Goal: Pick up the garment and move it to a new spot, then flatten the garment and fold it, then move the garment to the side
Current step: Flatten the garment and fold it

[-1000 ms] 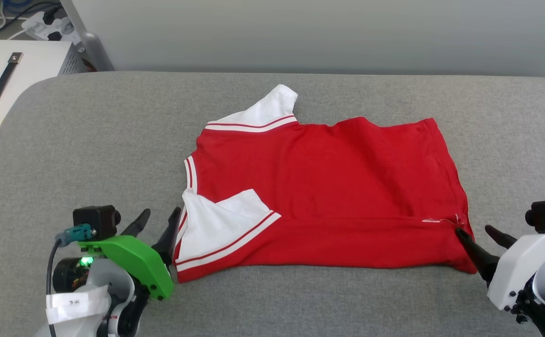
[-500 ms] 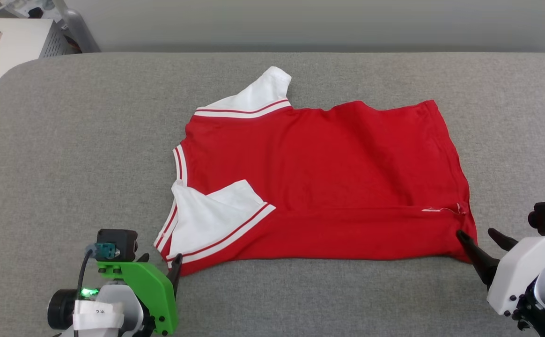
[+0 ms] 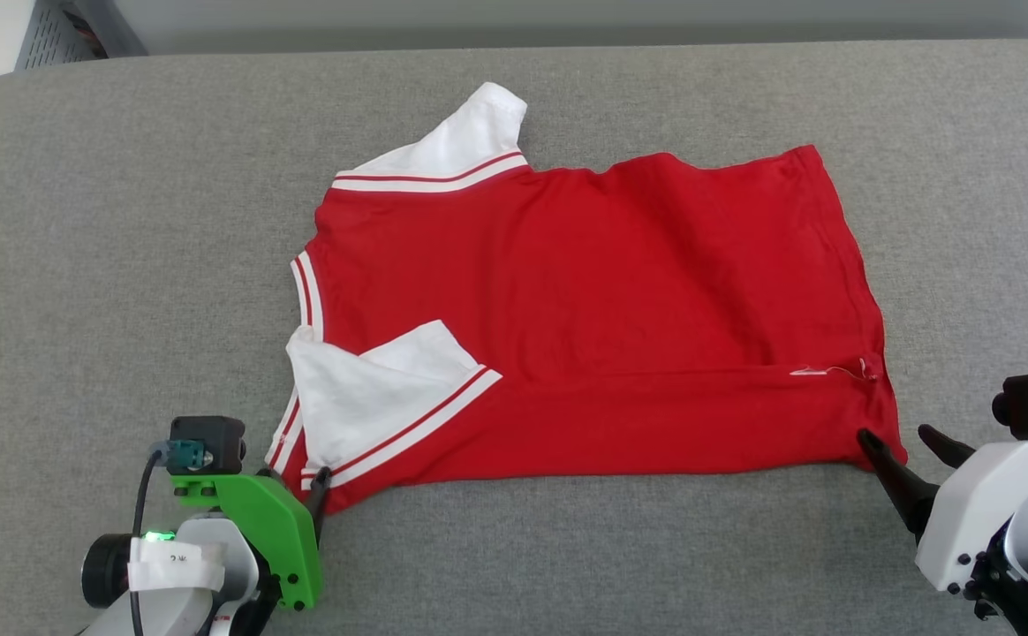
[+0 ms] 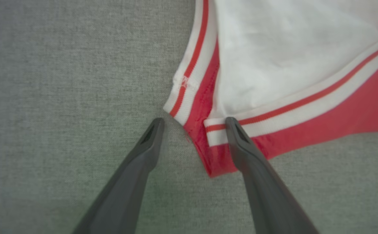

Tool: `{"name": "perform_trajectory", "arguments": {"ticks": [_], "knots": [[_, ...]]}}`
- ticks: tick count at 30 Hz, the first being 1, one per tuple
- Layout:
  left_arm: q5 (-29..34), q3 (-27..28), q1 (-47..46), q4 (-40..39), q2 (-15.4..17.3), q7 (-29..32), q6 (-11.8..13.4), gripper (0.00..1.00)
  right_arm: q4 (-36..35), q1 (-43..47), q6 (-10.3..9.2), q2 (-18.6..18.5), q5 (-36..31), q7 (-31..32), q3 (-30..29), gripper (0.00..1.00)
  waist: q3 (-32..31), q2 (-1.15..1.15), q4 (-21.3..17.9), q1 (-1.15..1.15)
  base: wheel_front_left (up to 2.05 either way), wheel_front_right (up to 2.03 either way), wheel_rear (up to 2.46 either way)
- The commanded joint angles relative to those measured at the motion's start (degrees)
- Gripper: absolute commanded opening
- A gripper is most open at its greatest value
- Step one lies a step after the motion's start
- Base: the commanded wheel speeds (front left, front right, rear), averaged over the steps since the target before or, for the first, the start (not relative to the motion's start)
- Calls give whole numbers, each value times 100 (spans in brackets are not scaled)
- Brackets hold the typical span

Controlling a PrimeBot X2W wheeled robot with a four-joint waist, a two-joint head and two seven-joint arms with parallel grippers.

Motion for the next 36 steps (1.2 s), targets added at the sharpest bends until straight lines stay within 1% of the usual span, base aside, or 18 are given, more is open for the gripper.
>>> {"name": "perform_trajectory", "arguments": {"ticks": [1, 2, 3, 6, 10, 13, 15, 19, 23, 33, 34, 35, 36], "knots": [[-77, -75, -21, 171, -75, 113, -54, 78, -26, -72, -5, 1, -55, 16, 5, 100, 64, 0, -42, 0, 0, 0, 0], [-92, -91, -34, 256, -85, 140, -78, 29, -24, -77, -5, -7, -61, 15, 1, 100, 70, 0, -42, 0, 0, 0, 0], [-110, -97, -45, 318, -98, 152, -103, 0, -20, -78, -5, -11, -65, 16, -4, 100, 67, 0, -39, 0, 0, 0, 0], [-146, -117, -80, 467, -148, 124, -216, 0, 3, -62, -5, -27, -84, 44, -27, 100, 6, 0, 2, 0, 0, 0, 0], [-124, -33, -133, 460, -199, -152, -281, 0, 38, -30, -5, -82, -167, 110, -88, 100, -115, 0, 106, 0, 0, 0, 0], [-97, 64, -160, 285, -199, -362, -267, 0, 123, -13, -5, -112, -302, 226, -181, 100, -208, 0, 214, 0, 0, 0, 0], [-81, 118, -158, 110, -173, -450, -236, 0, 236, -29, -5, -55, -392, 321, -282, 100, -241, 0, 282, 0, 0, 0, 0], [-62, 156, -127, -375, -80, -433, -154, 0, 519, -142, -5, 49, -595, 475, -356, 100, -221, 0, 399, 0, 0, 0, 0], [-24, 138, -110, -689, -18, -391, -101, 0, 857, -362, -5, 144, -833, 498, -396, 100, -120, 0, 490, 0, 0, 0, 0], [19, 87, -122, -884, 53, -321, -75, 0, 1650, -701, -5, 257, -1077, 628, -286, 100, 102, 0, 602, 0, 0, 0, 0], [21, 80, -126, -882, 52, -318, -77, 0, 1711, -698, -5, 263, -1074, 671, -264, 62, 108, 0, 605, 0, 0, 0, 0], [20, 71, -132, -876, 47, -311, -80, 0, 1776, -691, -5, 264, -1073, 718, -253, 36, 109, 0, 609, 0, 0, 0, 0], [19, 61, -136, -867, 45, -301, -85, 0, 1813, -684, -5, 263, -1070, 737, -252, 0, 102, 0, 612, 0, 0, 0, 0]]}}
